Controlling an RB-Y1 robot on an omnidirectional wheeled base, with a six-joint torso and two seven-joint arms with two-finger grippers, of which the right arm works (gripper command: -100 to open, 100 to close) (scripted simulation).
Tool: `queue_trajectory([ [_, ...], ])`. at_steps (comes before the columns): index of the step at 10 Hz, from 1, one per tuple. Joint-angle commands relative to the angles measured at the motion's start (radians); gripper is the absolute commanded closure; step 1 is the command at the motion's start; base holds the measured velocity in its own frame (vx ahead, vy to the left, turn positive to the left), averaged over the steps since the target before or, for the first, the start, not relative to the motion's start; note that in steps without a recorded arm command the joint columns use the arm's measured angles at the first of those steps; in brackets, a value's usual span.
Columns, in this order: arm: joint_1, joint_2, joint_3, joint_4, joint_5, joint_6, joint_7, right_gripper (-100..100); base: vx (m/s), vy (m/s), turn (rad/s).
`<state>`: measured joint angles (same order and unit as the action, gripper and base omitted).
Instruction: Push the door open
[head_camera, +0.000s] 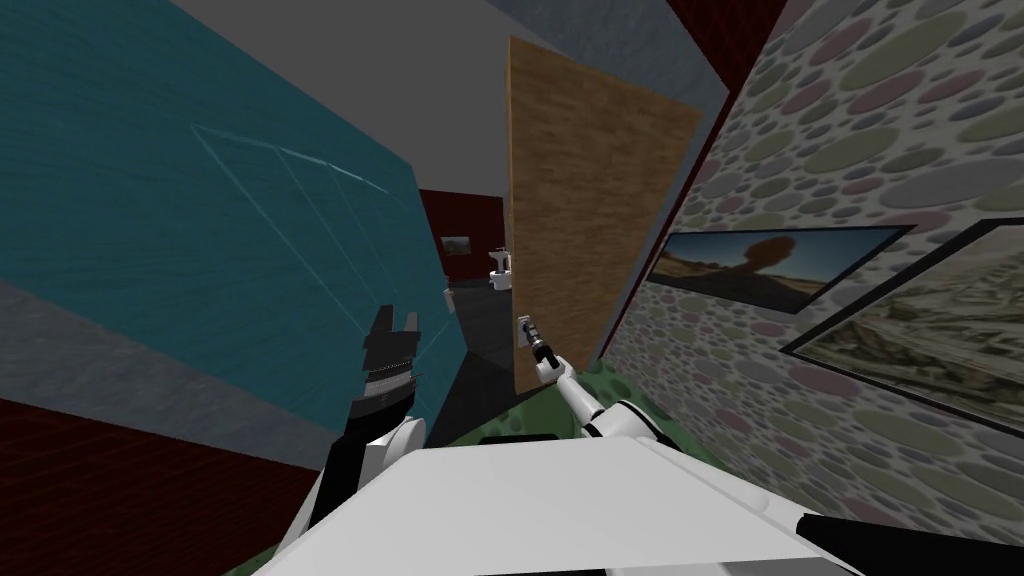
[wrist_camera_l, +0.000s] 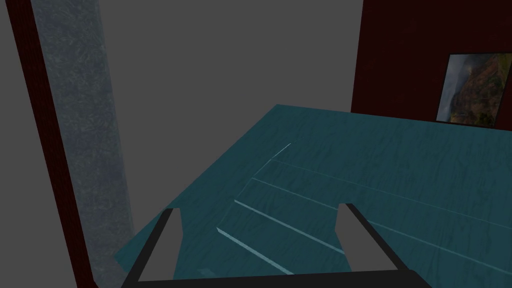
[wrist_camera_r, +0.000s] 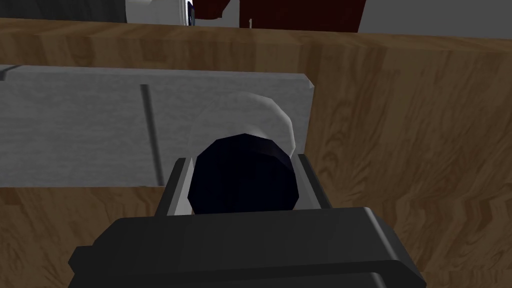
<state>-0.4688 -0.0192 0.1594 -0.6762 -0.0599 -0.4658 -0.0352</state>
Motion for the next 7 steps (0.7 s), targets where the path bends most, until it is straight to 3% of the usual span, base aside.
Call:
queue_trajectory([
  [1,0.000,-0.018,-0.027,-0.010,-0.006,0.000,0.012,100,0.153,0.135,-0.055],
  [7,-0.003,-0.032,-0.094,-0.003,-0.022,0.001,0.047,100,0.150,0.114,-0.098],
])
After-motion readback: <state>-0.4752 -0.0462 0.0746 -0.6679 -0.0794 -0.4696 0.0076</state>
